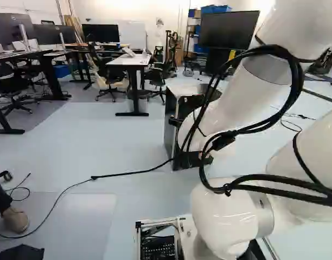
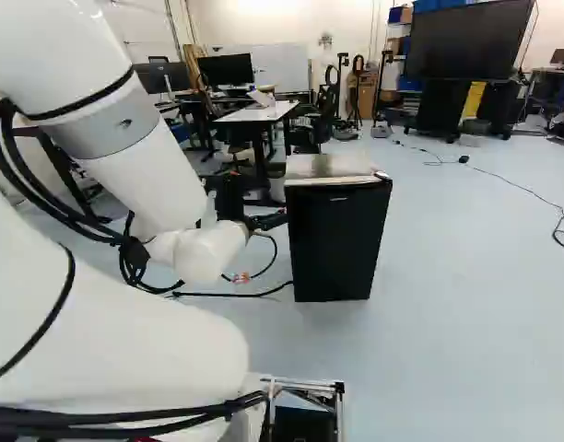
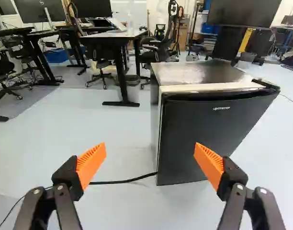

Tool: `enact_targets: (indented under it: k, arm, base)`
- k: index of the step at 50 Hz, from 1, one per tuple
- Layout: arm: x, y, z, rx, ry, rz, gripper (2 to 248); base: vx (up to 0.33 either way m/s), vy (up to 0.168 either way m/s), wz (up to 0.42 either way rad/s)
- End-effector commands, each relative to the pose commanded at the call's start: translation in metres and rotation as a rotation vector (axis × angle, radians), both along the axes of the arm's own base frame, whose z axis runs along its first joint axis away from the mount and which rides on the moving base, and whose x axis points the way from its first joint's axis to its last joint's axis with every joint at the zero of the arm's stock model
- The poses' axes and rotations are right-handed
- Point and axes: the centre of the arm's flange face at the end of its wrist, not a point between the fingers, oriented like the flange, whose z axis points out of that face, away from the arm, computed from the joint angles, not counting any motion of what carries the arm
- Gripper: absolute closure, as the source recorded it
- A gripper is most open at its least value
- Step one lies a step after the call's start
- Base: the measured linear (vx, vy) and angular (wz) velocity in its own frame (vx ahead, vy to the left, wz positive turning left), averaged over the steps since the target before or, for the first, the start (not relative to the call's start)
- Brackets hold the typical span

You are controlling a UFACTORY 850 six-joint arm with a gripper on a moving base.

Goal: Open the fridge door

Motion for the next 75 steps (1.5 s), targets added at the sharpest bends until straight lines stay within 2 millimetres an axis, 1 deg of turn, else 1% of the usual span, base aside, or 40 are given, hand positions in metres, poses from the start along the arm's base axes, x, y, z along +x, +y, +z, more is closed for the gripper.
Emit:
enact_targets:
  k: [75]
  arm:
    - [0.0, 0.0, 0.0, 0.0, 0.0, 0.0, 3]
  base:
    - [0.009, -0.003, -0.003]
